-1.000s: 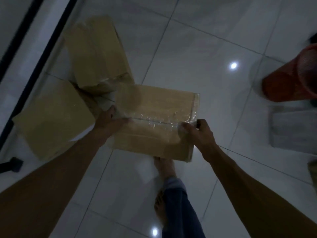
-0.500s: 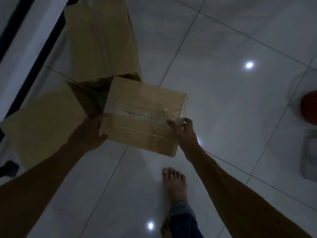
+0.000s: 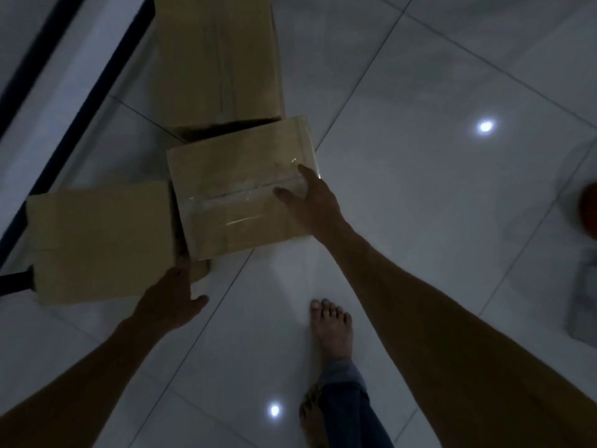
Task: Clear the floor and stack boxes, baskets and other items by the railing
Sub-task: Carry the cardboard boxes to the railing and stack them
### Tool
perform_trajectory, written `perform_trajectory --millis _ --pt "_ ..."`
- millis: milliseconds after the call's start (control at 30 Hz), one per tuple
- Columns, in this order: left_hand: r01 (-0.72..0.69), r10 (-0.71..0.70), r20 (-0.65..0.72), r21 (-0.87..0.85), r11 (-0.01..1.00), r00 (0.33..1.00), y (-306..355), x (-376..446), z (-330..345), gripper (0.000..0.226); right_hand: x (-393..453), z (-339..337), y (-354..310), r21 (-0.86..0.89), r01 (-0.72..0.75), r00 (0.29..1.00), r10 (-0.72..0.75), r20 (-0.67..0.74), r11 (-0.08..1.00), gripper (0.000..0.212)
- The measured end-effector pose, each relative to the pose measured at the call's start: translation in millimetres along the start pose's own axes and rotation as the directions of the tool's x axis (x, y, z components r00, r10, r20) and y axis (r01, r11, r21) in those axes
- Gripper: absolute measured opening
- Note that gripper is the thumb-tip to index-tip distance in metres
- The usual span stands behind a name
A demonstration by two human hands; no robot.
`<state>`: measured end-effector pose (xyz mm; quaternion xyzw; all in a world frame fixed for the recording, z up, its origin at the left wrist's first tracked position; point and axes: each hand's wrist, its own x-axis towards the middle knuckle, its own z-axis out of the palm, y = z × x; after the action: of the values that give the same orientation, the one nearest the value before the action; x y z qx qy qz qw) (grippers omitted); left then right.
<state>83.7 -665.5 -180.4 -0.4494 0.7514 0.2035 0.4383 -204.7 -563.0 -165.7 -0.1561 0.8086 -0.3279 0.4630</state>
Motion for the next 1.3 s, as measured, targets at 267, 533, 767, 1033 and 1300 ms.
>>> perform_trajectory --millis 267,533,767,1033,1300 --pt "-0.228 0.214 -0.099 -0.158 0.961 0.972 46.3 -59.3 -21.5 0.051 -106.0 -59.1 62.5 -0.124 -0.103 0.986 0.085 -0.143 0.987 0.062" --pt "-0.544 0.506 -0.214 -0.19 0.818 0.836 172.7 -172.6 -51.7 0.028 -253.8 -165.0 110.6 -0.055 -0.178 0.917 0.146 -0.372 0.982 0.049" --pt "-0.761 0.728 -0.233 -0.114 0.638 0.645 274.4 -255.4 -29.1 0.024 -351.9 -223.6 150.1 -0.157 -0.088 0.86 -0.004 -0.511 0.984 0.041" --pt "-0.869 0.858 -0.146 -0.029 0.494 0.493 384.5 -329.8 14.0 0.029 -430.1 -284.0 213.5 -0.233 -0.088 0.779 -0.079 -0.622 0.969 0.036" --pt "-0.878 0.877 -0.081 0.036 0.477 0.473 508.7 -398.4 92.7 0.03 -491.5 -346.3 317.2 -0.134 -0.134 0.697 -0.003 -0.717 0.982 0.035"
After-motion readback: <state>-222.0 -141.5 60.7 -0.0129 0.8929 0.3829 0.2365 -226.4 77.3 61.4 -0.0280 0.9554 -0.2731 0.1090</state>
